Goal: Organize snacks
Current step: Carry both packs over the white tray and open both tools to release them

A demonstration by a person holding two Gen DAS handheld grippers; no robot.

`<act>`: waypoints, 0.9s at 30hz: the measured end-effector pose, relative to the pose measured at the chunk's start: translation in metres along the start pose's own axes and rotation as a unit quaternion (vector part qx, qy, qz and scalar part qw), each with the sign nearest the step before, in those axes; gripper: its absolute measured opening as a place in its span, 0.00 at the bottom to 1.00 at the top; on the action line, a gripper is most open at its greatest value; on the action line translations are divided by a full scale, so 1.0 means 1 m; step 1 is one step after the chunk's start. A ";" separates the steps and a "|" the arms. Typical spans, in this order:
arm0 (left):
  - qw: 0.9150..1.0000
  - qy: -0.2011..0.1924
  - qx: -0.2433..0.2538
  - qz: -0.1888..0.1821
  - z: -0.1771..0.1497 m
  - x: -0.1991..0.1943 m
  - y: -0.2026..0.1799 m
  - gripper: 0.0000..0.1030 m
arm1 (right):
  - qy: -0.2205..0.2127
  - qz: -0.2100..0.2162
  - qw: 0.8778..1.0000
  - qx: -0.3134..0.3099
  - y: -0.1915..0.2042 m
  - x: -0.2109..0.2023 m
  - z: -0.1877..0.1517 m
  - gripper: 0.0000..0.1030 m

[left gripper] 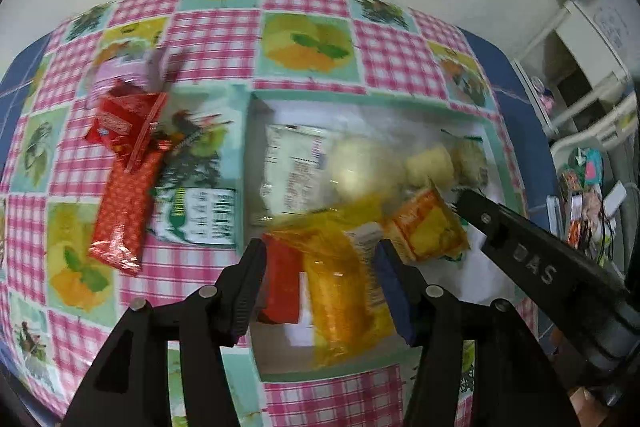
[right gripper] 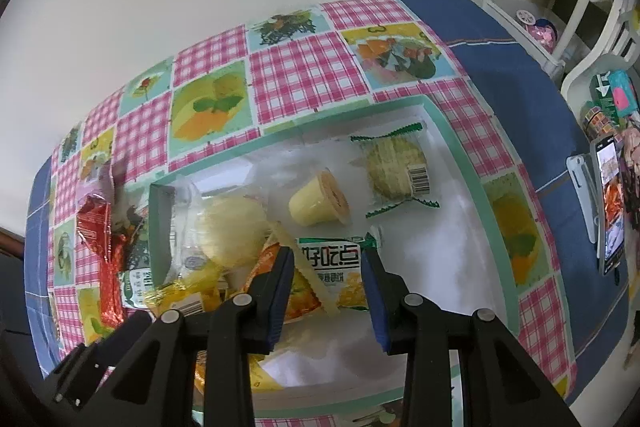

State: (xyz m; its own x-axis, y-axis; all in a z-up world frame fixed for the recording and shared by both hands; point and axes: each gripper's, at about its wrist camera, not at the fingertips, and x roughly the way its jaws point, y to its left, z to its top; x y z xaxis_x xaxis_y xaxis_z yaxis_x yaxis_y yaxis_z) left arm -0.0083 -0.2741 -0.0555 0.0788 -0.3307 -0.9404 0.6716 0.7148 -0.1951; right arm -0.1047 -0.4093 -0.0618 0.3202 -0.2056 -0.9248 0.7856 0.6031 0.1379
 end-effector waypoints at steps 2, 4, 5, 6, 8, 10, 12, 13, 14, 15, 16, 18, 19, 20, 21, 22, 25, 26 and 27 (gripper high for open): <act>1.000 -0.006 -0.023 0.011 0.004 -0.006 0.016 0.56 | -0.002 0.001 1.000 -0.003 0.004 -0.002 0.000 0.37; 0.999 -0.015 -0.042 0.024 0.007 -0.011 0.029 0.56 | -0.002 0.002 1.000 -0.011 0.010 -0.004 -0.001 0.37; 0.998 -0.022 -0.055 0.036 0.009 -0.015 0.040 0.57 | -0.002 0.003 1.000 -0.015 0.013 -0.005 -0.002 0.37; 0.997 -0.027 -0.062 0.043 0.010 -0.018 0.046 0.57 | -0.002 0.005 1.000 -0.019 0.017 -0.005 -0.002 0.37; 0.994 -0.040 -0.081 0.064 0.012 -0.024 0.063 0.57 | -0.002 0.009 0.999 -0.031 0.025 -0.006 -0.003 0.37; 0.992 -0.047 -0.095 0.075 0.013 -0.029 0.075 0.57 | -0.003 0.009 0.999 -0.044 0.034 -0.007 -0.004 0.37; 0.989 -0.054 -0.109 0.083 0.015 -0.034 0.086 0.58 | -0.004 0.009 0.998 -0.054 0.042 -0.009 -0.005 0.37; 0.988 -0.056 -0.114 0.087 0.015 -0.036 0.091 0.58 | -0.005 0.010 0.998 -0.060 0.045 -0.009 -0.006 0.37; 0.987 -0.058 -0.117 0.090 0.015 -0.037 0.093 0.59 | -0.005 0.012 0.998 -0.064 0.049 -0.010 -0.007 0.37; 0.987 -0.060 -0.121 0.092 0.015 -0.038 0.096 0.59 | -0.005 0.013 0.998 -0.067 0.051 -0.011 -0.007 0.37; 0.986 -0.061 -0.122 0.094 0.016 -0.038 0.097 0.62 | -0.005 0.015 0.997 -0.070 0.054 -0.012 -0.008 0.37; 0.986 -0.061 -0.123 0.095 0.016 -0.039 0.098 0.63 | -0.006 0.016 0.997 -0.075 0.058 -0.012 -0.009 0.37; 0.986 -0.061 -0.123 0.097 0.016 -0.039 0.098 0.63 | -0.006 0.015 0.997 -0.078 0.060 -0.013 -0.009 0.37; 0.986 -0.060 -0.122 0.097 0.016 -0.038 0.097 0.63 | -0.006 0.015 0.997 -0.079 0.061 -0.013 -0.010 0.37; 0.986 -0.058 -0.120 0.099 0.016 -0.038 0.096 0.64 | -0.006 0.015 0.997 -0.081 0.062 -0.013 -0.010 0.37; 0.986 -0.058 -0.118 0.100 0.016 -0.037 0.095 0.69 | -0.005 0.016 0.997 -0.081 0.063 -0.013 -0.010 0.38; 0.985 -0.057 -0.116 0.116 0.015 -0.035 0.094 0.90 | 0.002 0.013 0.997 -0.078 0.062 -0.009 -0.010 0.68; 0.984 -0.057 -0.117 0.122 0.015 -0.035 0.094 0.90 | 0.002 0.009 0.997 -0.077 0.062 -0.008 -0.010 0.75; 0.983 -0.056 -0.117 0.127 0.015 -0.034 0.095 0.91 | 0.003 0.007 0.997 -0.078 0.062 -0.007 -0.010 0.75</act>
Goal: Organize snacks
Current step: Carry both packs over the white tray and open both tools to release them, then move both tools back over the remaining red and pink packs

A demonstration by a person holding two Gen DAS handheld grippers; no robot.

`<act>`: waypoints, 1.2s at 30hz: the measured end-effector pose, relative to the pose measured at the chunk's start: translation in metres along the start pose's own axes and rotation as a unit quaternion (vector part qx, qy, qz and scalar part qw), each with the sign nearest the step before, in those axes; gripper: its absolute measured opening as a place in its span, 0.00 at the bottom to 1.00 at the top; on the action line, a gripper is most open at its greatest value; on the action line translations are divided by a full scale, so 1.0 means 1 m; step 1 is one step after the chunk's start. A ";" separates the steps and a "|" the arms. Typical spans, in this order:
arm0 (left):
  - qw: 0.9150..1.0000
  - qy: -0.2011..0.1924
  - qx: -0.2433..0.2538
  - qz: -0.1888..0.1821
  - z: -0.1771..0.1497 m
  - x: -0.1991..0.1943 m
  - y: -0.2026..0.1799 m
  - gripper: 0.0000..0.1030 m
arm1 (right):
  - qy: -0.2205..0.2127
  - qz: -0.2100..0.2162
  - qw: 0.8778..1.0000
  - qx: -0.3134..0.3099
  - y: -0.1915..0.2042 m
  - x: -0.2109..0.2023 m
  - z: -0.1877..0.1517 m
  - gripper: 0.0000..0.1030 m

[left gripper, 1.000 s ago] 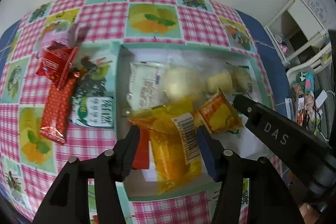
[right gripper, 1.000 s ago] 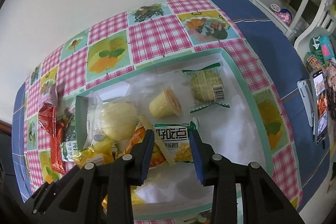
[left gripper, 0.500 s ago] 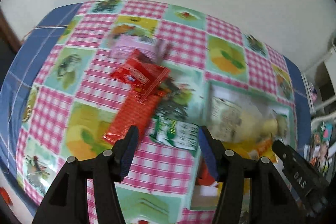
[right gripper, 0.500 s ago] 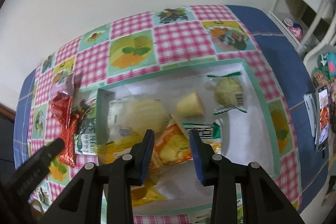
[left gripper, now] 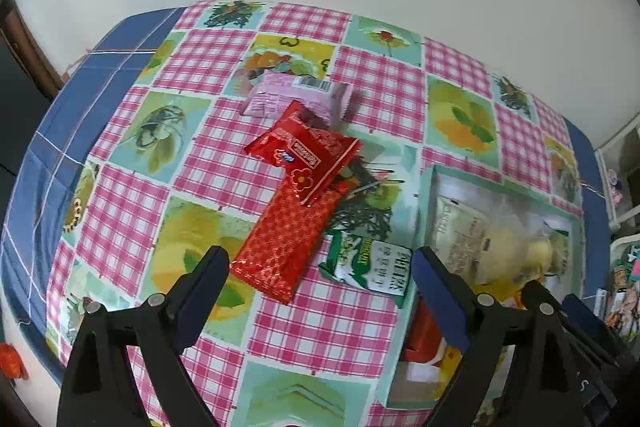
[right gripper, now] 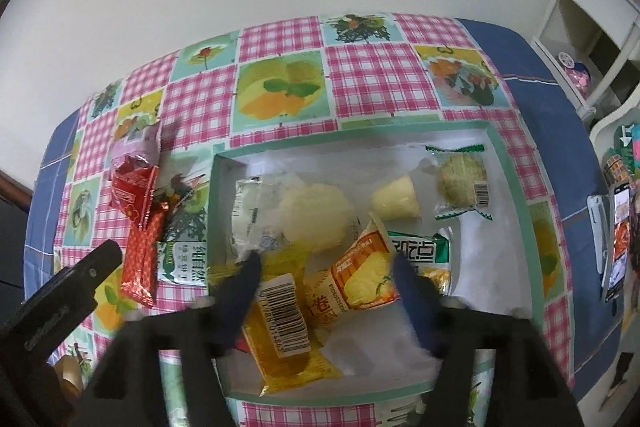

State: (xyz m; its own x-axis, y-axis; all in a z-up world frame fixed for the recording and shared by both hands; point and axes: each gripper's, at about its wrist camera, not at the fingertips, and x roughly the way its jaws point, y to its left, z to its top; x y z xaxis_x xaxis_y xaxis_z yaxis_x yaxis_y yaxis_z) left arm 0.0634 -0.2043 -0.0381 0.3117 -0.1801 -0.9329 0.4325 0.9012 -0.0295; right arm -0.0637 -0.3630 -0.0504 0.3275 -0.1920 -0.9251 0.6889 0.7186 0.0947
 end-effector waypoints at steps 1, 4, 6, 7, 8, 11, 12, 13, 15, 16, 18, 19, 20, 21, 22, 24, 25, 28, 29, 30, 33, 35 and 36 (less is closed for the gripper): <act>1.000 0.000 -0.001 0.004 0.000 0.001 0.001 0.92 | 0.001 0.000 1.000 0.000 0.000 0.001 0.000 0.75; 1.000 0.001 -0.008 0.013 0.000 0.004 0.004 0.95 | 0.002 0.002 1.000 0.002 -0.001 0.001 0.000 0.81; 1.000 0.002 -0.015 0.018 0.000 0.006 0.007 0.95 | 0.003 0.000 1.000 0.001 -0.001 0.002 0.000 0.83; 1.000 0.002 -0.019 0.019 0.000 0.006 0.009 0.96 | 0.003 0.000 1.000 0.001 -0.001 0.002 0.000 0.84; 1.000 0.003 -0.024 0.020 0.001 0.007 0.011 0.96 | 0.004 -0.001 1.000 0.001 -0.001 0.003 0.000 0.86; 0.999 0.004 -0.033 0.023 0.001 0.008 0.015 0.97 | 0.005 -0.003 1.000 -0.001 -0.001 0.003 -0.001 0.90; 0.999 0.004 -0.035 0.024 0.001 0.008 0.016 0.97 | 0.005 -0.004 1.000 -0.001 -0.001 0.004 -0.001 0.91; 0.999 0.005 -0.037 0.026 0.001 0.009 0.017 0.97 | 0.005 -0.004 1.000 -0.001 -0.001 0.003 0.000 0.92; 0.999 0.007 -0.042 0.027 0.001 0.010 0.019 0.97 | 0.005 -0.004 1.000 -0.001 -0.001 0.003 0.000 0.93; 0.999 0.007 -0.044 0.028 0.001 0.010 0.020 0.98 | 0.005 -0.005 1.000 -0.001 -0.001 0.003 0.000 0.95; 0.998 0.008 -0.050 0.027 0.002 0.010 0.023 0.98 | 0.004 -0.007 1.000 -0.002 -0.001 0.003 0.000 1.00; 0.998 0.008 -0.053 0.027 0.002 0.009 0.025 0.98 | 0.003 -0.008 1.000 -0.003 0.000 0.002 0.000 1.00; 0.998 0.008 -0.056 0.027 0.003 0.009 0.026 0.98 | 0.002 -0.009 1.000 -0.003 0.000 0.002 0.000 1.00; 0.998 0.008 -0.057 0.027 0.003 0.009 0.028 0.98 | 0.001 -0.009 1.000 -0.003 0.001 0.001 0.001 1.00; 0.998 0.008 -0.059 0.027 0.003 0.010 0.029 0.98 | 0.000 -0.007 1.000 -0.003 0.001 0.001 0.001 1.00; 0.998 0.010 -0.060 0.026 0.004 0.011 0.031 0.98 | 0.001 -0.006 1.000 -0.002 0.002 0.001 0.001 1.00; 0.998 0.011 -0.059 0.027 0.004 0.011 0.031 0.98 | 0.001 -0.006 1.000 -0.003 0.003 0.001 0.001 1.00; 0.998 0.010 -0.059 0.032 0.006 0.012 0.035 0.98 | 0.000 -0.006 1.000 -0.010 0.011 0.001 0.000 1.00; 0.997 0.009 -0.061 0.035 0.007 0.011 0.038 0.98 | -0.001 -0.006 1.000 -0.011 0.013 0.000 0.000 1.00; 0.997 0.007 -0.065 0.038 0.008 0.011 0.042 0.98 | -0.002 -0.006 1.000 -0.013 0.016 -0.001 0.000 1.00; 0.996 0.001 -0.080 0.050 0.012 0.008 0.055 0.98 | -0.008 -0.003 1.000 -0.025 0.028 -0.004 0.000 1.00; 0.994 -0.004 -0.091 0.058 0.014 0.006 0.065 0.98 | -0.013 -0.002 0.999 -0.032 0.038 -0.007 -0.001 1.00; 0.993 -0.007 -0.096 0.062 0.015 0.005 0.070 0.98 | -0.014 -0.002 0.999 -0.036 0.042 -0.009 -0.001 1.00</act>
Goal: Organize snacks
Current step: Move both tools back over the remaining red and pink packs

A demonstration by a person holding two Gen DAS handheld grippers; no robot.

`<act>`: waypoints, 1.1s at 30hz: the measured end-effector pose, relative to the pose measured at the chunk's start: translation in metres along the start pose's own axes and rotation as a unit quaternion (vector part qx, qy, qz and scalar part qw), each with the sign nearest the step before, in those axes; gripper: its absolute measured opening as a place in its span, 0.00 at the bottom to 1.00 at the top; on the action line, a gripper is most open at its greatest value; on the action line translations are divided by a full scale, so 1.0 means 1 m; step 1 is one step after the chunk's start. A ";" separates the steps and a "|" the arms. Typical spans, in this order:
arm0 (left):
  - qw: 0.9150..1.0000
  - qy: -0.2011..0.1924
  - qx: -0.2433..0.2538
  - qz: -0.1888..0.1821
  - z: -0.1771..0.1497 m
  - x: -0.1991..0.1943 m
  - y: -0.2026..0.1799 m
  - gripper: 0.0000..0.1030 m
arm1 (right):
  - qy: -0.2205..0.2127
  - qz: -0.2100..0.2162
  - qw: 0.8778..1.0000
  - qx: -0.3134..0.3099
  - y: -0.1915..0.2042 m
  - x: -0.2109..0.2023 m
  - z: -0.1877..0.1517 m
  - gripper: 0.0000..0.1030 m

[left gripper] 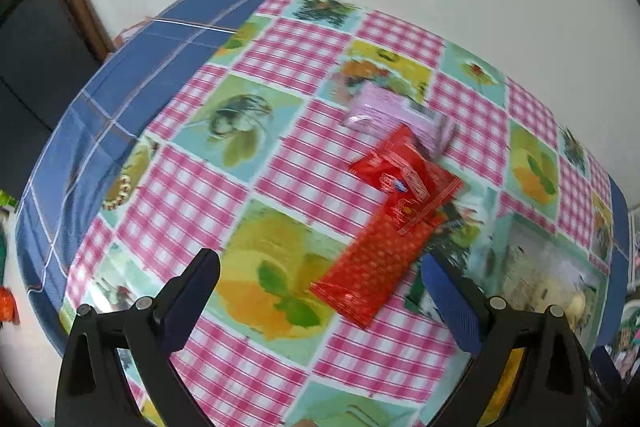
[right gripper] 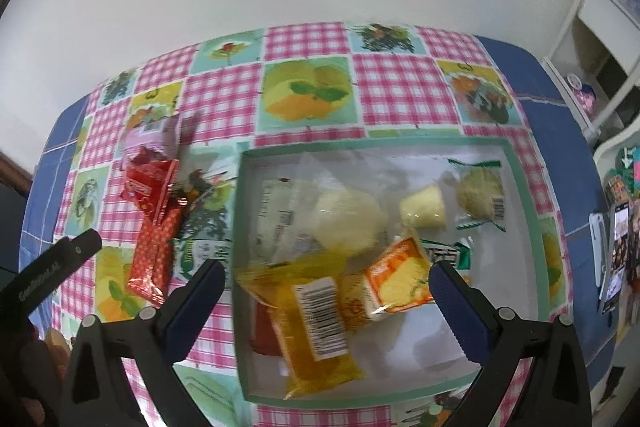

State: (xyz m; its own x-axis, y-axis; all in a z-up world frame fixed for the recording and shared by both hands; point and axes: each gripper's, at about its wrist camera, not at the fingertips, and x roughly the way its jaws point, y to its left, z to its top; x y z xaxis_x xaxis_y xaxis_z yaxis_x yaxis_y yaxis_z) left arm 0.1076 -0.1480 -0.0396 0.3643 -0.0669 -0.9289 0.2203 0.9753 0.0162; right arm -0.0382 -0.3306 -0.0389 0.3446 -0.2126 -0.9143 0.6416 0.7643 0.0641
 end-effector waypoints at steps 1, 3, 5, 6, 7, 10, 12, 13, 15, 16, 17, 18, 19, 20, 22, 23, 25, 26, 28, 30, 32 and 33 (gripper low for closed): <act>1.000 -0.002 -0.004 0.003 0.002 0.000 0.004 0.98 | -0.003 0.003 1.000 -0.009 0.008 -0.002 0.000 1.00; 1.000 -0.006 -0.013 0.007 0.005 -0.002 0.013 0.98 | -0.009 0.009 1.000 -0.023 0.019 -0.006 -0.001 1.00; 1.000 -0.009 -0.021 0.011 0.009 -0.002 0.023 0.98 | -0.015 0.015 0.999 -0.035 0.032 -0.010 -0.001 1.00; 1.000 -0.010 -0.024 0.013 0.011 -0.003 0.027 0.98 | -0.018 0.019 0.999 -0.041 0.037 -0.012 -0.001 1.00; 0.999 -0.011 -0.028 0.015 0.013 -0.003 0.031 0.98 | -0.021 0.023 0.998 -0.047 0.044 -0.014 -0.001 1.00; 0.999 -0.010 -0.045 0.016 0.017 -0.001 0.047 0.98 | -0.029 0.038 0.997 -0.062 0.062 -0.018 -0.002 1.00; 0.998 -0.006 -0.057 0.015 0.019 0.000 0.057 0.98 | -0.032 0.048 0.996 -0.071 0.074 -0.019 -0.003 1.00; 0.998 -0.005 -0.063 0.016 0.020 0.001 0.062 0.98 | -0.032 0.055 0.995 -0.077 0.081 -0.019 -0.004 1.00; 0.997 -0.004 -0.072 0.019 0.022 0.002 0.072 0.98 | -0.030 0.069 0.993 -0.086 0.093 -0.017 -0.006 1.00; 0.997 -0.004 -0.075 0.020 0.024 0.003 0.076 0.98 | -0.028 0.077 0.993 -0.089 0.098 -0.016 -0.007 1.00; 0.997 -0.004 -0.079 0.020 0.025 0.003 0.080 0.98 | -0.025 0.084 0.992 -0.089 0.102 -0.015 -0.008 1.00; 0.996 -0.003 -0.083 0.020 0.026 0.003 0.083 0.98 | -0.023 0.090 0.992 -0.090 0.105 -0.013 -0.008 1.00; 0.996 -0.003 -0.085 0.020 0.027 0.003 0.086 0.98 | -0.021 0.097 0.991 -0.090 0.110 -0.010 -0.009 1.00; 0.996 -0.003 -0.087 0.019 0.028 0.004 0.089 0.98 | -0.017 0.092 0.992 -0.084 0.112 -0.008 -0.009 1.00; 0.996 -0.001 -0.089 0.018 0.029 0.006 0.092 0.98 | -0.014 0.100 0.992 -0.080 0.115 -0.003 -0.009 1.00; 0.996 0.000 -0.088 0.018 0.029 0.007 0.093 0.98 | -0.011 0.102 0.992 -0.077 0.116 0.001 -0.009 1.00; 0.996 0.006 -0.085 0.020 0.030 0.014 0.092 0.98 | -0.007 0.107 0.992 -0.072 0.116 0.007 -0.008 1.00; 0.997 0.013 -0.080 0.021 0.029 0.019 0.090 0.98 | -0.006 0.108 0.992 -0.070 0.116 0.010 -0.008 1.00; 0.997 0.024 -0.072 0.021 0.028 0.028 0.087 0.98 | -0.003 0.110 0.992 -0.067 0.117 0.016 -0.006 1.00; 0.997 0.035 -0.066 0.020 0.026 0.037 0.083 0.98 | -0.003 0.110 0.992 -0.065 0.117 0.020 -0.004 1.00; 0.997 0.041 -0.056 0.021 0.024 0.042 0.078 0.98 | 0.000 0.112 0.992 -0.063 0.116 0.025 -0.003 1.00; 0.998 0.042 -0.051 0.022 0.023 0.044 0.076 0.98 | 0.002 0.113 0.992 -0.063 0.116 0.027 -0.002 1.00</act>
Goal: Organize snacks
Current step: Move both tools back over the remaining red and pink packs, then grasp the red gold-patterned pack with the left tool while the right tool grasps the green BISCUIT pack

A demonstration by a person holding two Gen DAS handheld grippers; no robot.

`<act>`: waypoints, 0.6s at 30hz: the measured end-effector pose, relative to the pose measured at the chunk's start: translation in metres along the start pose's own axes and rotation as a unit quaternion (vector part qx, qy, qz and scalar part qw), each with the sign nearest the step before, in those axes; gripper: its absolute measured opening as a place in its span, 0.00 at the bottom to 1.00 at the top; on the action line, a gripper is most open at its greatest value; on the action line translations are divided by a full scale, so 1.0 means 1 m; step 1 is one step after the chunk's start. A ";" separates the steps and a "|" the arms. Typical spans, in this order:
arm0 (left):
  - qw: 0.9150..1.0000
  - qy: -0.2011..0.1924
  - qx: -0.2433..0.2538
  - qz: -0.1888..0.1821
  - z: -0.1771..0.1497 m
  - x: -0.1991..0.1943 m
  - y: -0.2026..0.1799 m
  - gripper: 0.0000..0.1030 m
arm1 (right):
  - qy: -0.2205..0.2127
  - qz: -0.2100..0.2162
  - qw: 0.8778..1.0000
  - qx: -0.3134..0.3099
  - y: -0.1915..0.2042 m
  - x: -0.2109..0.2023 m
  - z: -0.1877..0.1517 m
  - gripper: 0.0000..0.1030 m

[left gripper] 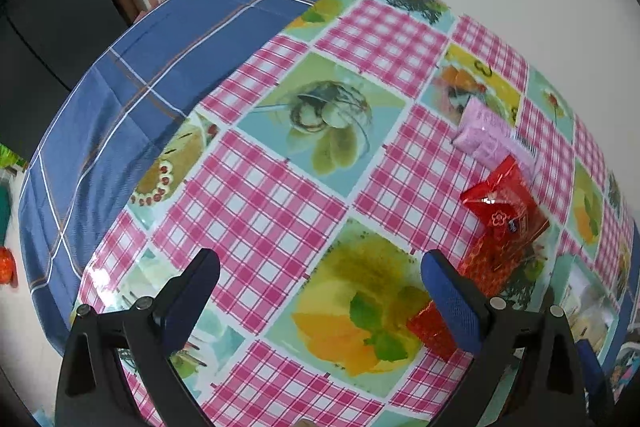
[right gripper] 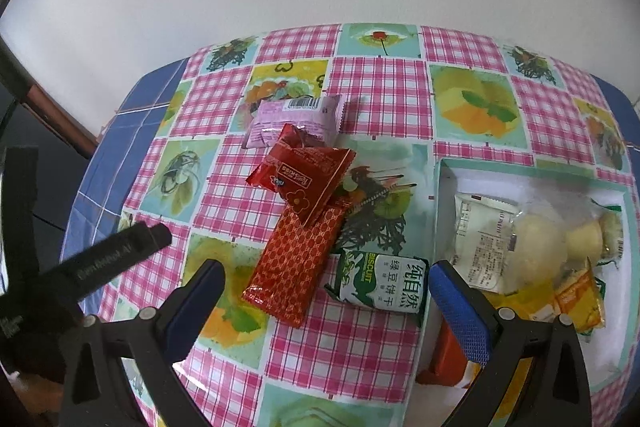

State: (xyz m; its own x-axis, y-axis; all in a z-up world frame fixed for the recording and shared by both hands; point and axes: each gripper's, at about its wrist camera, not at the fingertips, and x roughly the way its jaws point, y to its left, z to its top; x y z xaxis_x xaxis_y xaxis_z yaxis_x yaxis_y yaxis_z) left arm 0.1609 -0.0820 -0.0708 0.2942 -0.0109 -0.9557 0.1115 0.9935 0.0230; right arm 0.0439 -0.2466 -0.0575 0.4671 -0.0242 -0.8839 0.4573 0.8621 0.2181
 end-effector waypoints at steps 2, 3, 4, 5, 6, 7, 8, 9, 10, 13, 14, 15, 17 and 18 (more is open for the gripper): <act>1.000 0.002 0.011 -0.002 -0.001 0.003 -0.005 0.98 | 0.005 0.001 1.000 0.001 -0.002 0.006 0.001 1.00; 1.000 0.003 0.016 -0.003 -0.001 0.004 -0.008 0.98 | 0.006 0.000 1.000 0.003 -0.003 0.008 0.001 1.00; 1.000 0.004 0.019 -0.004 -0.001 0.005 -0.010 0.98 | 0.008 -0.001 1.000 0.007 -0.005 0.010 0.001 1.00; 1.000 0.005 0.023 -0.004 -0.001 0.007 -0.012 0.98 | 0.009 -0.001 1.000 0.008 -0.006 0.012 0.001 1.00; 1.000 0.005 0.025 -0.004 0.000 0.008 -0.013 0.98 | 0.011 -0.002 1.000 0.009 -0.008 0.015 0.002 1.00; 1.000 0.007 0.027 -0.004 0.000 0.010 -0.014 0.98 | 0.011 -0.002 1.000 0.008 -0.009 0.016 0.002 1.00; 1.000 0.008 0.027 -0.005 0.001 0.011 -0.015 0.98 | 0.012 -0.004 1.000 0.008 -0.010 0.018 0.002 1.00; 1.000 0.008 0.028 -0.006 0.001 0.012 -0.015 0.98 | 0.012 -0.006 1.000 0.006 -0.011 0.020 0.002 1.00; 1.000 0.008 0.029 -0.008 0.002 0.012 -0.015 0.98 | 0.013 -0.008 1.000 0.006 -0.013 0.022 0.002 1.00; 0.999 0.008 0.035 -0.014 0.004 0.014 -0.018 0.98 | 0.017 -0.009 1.000 0.010 -0.017 0.027 0.003 0.99; 0.999 0.010 0.038 -0.016 0.004 0.015 -0.020 0.98 | 0.018 -0.009 1.000 0.010 -0.018 0.029 0.004 0.98; 0.999 0.011 0.040 -0.018 0.005 0.017 -0.021 0.98 | 0.017 -0.007 1.000 0.010 -0.019 0.029 0.004 0.97; 0.999 0.016 0.041 -0.023 0.005 0.020 -0.022 0.98 | 0.015 -0.003 1.000 0.012 -0.021 0.028 0.005 0.92; 0.999 0.018 0.042 -0.024 0.005 0.021 -0.023 0.98 | 0.014 -0.002 1.000 0.013 -0.022 0.028 0.005 0.91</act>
State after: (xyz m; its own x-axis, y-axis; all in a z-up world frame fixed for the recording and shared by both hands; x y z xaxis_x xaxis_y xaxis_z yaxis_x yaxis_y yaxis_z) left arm 0.1695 -0.1058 -0.0901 0.2530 -0.0533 -0.9660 0.2041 0.9790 -0.0006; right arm 0.0510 -0.2688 -0.0845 0.4444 -0.0128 -0.8957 0.4794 0.8481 0.2257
